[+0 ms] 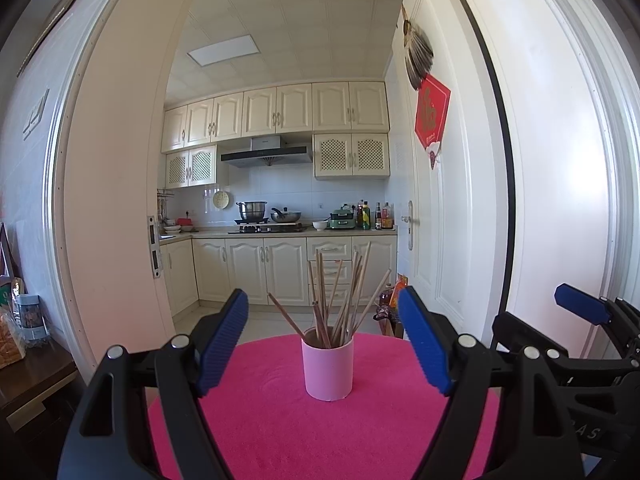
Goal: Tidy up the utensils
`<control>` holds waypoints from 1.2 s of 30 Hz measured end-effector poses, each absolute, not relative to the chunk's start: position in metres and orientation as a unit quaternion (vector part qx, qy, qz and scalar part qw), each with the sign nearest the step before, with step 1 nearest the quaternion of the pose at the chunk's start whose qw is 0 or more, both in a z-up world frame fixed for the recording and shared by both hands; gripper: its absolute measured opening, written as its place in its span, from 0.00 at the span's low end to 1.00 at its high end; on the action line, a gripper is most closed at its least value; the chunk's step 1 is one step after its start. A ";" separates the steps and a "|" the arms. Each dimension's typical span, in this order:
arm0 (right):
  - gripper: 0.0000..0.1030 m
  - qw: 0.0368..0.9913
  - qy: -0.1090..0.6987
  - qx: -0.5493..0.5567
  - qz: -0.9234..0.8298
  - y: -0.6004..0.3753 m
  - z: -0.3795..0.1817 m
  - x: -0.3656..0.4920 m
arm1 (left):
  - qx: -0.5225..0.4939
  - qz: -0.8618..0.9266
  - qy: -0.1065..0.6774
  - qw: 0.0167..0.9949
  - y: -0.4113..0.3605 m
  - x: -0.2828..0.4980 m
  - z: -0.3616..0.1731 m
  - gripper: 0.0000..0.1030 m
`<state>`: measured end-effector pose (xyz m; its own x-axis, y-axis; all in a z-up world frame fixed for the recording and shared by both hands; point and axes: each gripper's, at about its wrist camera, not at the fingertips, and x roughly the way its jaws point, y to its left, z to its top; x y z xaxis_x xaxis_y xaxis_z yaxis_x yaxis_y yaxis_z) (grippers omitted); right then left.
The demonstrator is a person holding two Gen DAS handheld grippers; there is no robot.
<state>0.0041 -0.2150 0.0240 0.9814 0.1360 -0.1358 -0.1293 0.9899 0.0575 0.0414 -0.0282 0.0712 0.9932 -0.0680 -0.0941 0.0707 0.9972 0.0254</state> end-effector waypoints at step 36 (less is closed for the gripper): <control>0.86 0.995 0.072 0.025 0.066 -0.214 0.021 0.006 | 0.017 -0.035 0.048 0.998 -0.026 0.045 0.069 0.74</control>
<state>0.0064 -0.2138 0.0206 0.9809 0.1353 -0.1395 -0.1280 0.9900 0.0600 0.0450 -0.0256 0.0695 0.9928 -0.0690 -0.0976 0.0722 0.9969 0.0297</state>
